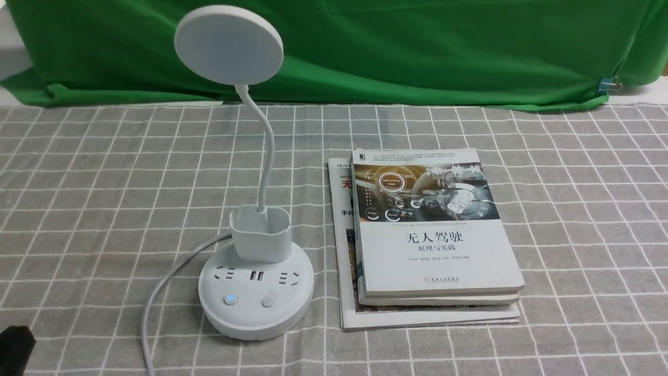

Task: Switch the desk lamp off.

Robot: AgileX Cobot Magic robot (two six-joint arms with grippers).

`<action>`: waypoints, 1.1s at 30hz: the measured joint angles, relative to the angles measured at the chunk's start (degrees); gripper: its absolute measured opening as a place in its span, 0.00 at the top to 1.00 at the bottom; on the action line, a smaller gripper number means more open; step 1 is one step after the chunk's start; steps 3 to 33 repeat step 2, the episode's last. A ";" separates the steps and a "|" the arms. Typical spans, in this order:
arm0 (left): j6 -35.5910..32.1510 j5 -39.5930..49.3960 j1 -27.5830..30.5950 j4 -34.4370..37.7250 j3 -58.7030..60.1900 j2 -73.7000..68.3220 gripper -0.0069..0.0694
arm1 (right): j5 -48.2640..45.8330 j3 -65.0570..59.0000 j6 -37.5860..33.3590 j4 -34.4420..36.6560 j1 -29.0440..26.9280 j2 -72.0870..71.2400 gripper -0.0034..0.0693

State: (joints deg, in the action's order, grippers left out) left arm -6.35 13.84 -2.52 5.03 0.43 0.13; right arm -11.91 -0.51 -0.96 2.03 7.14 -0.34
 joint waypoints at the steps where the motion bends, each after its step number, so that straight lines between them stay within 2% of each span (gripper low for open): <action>1: 0.00 0.00 0.00 0.00 0.00 0.00 0.91 | 0.00 0.00 0.00 0.00 0.00 0.00 0.90; 33: 0.00 0.00 0.00 0.00 0.00 0.00 0.91 | 0.00 0.00 0.00 0.00 0.00 0.00 0.90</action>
